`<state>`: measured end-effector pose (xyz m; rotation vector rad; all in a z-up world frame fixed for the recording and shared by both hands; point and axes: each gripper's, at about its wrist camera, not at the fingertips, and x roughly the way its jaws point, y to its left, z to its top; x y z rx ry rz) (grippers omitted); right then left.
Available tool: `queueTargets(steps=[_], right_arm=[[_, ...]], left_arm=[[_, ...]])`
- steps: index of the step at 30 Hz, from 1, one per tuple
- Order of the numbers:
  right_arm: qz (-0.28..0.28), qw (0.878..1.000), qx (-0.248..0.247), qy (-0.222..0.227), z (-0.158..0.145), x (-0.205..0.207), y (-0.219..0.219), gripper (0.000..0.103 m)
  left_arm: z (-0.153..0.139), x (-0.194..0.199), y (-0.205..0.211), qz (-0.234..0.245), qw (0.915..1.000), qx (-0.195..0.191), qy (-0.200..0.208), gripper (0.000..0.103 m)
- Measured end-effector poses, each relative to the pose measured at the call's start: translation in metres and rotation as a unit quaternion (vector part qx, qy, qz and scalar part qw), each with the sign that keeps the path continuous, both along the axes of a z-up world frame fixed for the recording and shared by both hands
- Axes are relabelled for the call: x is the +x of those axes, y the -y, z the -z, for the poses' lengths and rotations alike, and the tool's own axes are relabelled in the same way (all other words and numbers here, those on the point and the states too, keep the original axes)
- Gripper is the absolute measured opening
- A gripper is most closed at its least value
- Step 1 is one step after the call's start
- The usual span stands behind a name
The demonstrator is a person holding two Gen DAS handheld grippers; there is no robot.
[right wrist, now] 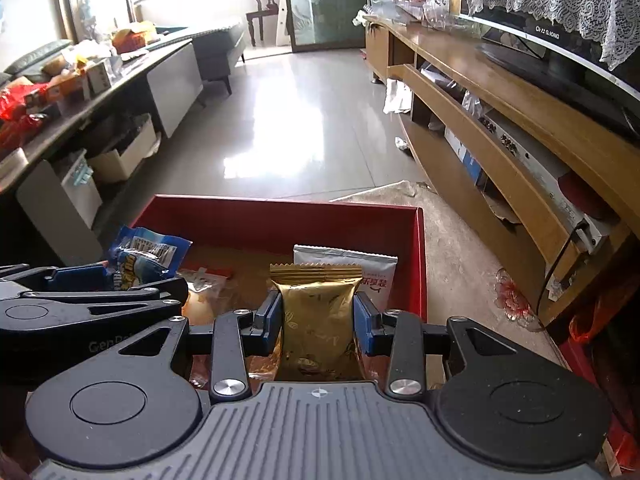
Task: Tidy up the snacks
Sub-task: 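Carry the sausage packet with the left tool while the right tool carries the cookie packet into the box, then open both tools to drop the packets into the red box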
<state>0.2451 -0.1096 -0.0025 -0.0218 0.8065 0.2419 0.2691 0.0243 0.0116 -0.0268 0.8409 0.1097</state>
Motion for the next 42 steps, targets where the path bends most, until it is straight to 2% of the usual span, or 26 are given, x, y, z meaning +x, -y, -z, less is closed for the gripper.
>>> queueTargets(steps=[19,27,32,42], right_arm=[[-0.009,1.000,-0.024,-0.007,0.020,0.021,-0.014,0.048],[-0.008,1.000,-0.028,-0.003,0.020,0.020,-0.014,0.050],[0.000,1.000,-0.026,0.005,0.016,0.021,-0.011,0.059],[0.002,1.000,-0.025,0.016,0.006,0.014,-0.005,0.061]], left_arm=[[0.025,0.024,-0.007,-0.021,0.9993,-0.006,-0.029,0.068],[0.024,0.025,-0.009,-0.022,0.9991,-0.011,-0.034,0.069],[0.015,0.024,-0.014,-0.025,0.9994,-0.016,-0.020,0.073],[0.001,0.010,-0.016,-0.023,0.9992,-0.032,-0.006,0.075]])
